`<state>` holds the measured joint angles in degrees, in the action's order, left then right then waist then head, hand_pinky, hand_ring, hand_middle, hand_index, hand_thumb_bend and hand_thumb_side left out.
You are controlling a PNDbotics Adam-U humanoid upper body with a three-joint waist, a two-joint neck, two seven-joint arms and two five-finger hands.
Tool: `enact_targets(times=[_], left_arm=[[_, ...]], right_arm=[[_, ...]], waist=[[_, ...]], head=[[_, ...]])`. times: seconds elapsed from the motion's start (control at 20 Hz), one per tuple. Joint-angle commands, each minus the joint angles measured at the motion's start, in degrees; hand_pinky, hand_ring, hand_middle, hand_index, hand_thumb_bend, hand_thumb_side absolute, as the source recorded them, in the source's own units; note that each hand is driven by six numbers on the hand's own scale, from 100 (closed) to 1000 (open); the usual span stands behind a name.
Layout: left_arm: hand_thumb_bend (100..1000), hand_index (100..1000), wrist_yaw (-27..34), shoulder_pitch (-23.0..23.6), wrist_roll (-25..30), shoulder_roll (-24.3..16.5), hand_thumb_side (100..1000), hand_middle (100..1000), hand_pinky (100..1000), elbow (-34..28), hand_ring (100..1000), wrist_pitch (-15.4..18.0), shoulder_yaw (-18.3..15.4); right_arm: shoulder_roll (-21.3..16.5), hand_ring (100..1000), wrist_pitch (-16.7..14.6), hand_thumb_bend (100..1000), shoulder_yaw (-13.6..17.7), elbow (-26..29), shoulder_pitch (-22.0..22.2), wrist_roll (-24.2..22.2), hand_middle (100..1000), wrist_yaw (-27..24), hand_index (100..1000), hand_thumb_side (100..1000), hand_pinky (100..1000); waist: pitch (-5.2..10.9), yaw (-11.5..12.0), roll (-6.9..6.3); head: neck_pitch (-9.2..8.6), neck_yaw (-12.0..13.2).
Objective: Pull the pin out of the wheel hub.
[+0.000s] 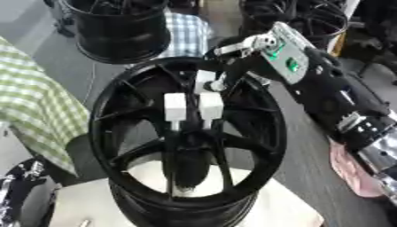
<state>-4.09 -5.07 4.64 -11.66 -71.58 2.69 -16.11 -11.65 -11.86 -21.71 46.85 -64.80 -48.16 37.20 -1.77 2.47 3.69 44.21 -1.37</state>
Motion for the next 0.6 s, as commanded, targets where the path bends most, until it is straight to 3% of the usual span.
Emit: enact_targets(times=[0.05, 0.2, 0.4, 0.6], left_arm=[[214, 785, -0.2, -0.8, 0.2, -0.8, 607, 679, 734, -1.2, 689, 0.1, 0.1], [214, 785, -0.3, -0.9, 0.2, -0.8, 607, 679, 734, -1.2, 689, 0.0, 0.1], [214, 785, -0.2, -0.9, 0.2, -0.8, 607, 679, 734, -1.2, 689, 0.0, 0.1], [215, 785, -0.2, -0.9, 0.3, -0.8, 607, 679, 734, -1.2, 690, 0.0, 0.2]], right_arm=[[-0.3, 838, -0.4, 231, 0.9, -0.5, -0.8, 0.0, 774, 1.1, 894, 509, 841], [0.0, 823, -0.7, 229, 1.1, -1.0, -0.7, 0.0, 728, 1.6, 860, 509, 836], [0.3, 757, -1.2, 195, 1.3, -0.9, -0.5, 1.3, 568, 1.7, 724, 517, 812], [0.3, 704, -1.5, 197, 1.4, -0.4, -0.6, 4.2, 478, 1.0, 632, 473, 790]], waist=[[0.47, 0.1, -0.48], [0.43, 0.1, -0.48], [0.40, 0.2, -0.51], [0.40, 0.2, -0.53]], head=[[-0.09, -0.1], [-0.09, -0.1], [-0.09, -0.1], [-0.09, -0.1]])
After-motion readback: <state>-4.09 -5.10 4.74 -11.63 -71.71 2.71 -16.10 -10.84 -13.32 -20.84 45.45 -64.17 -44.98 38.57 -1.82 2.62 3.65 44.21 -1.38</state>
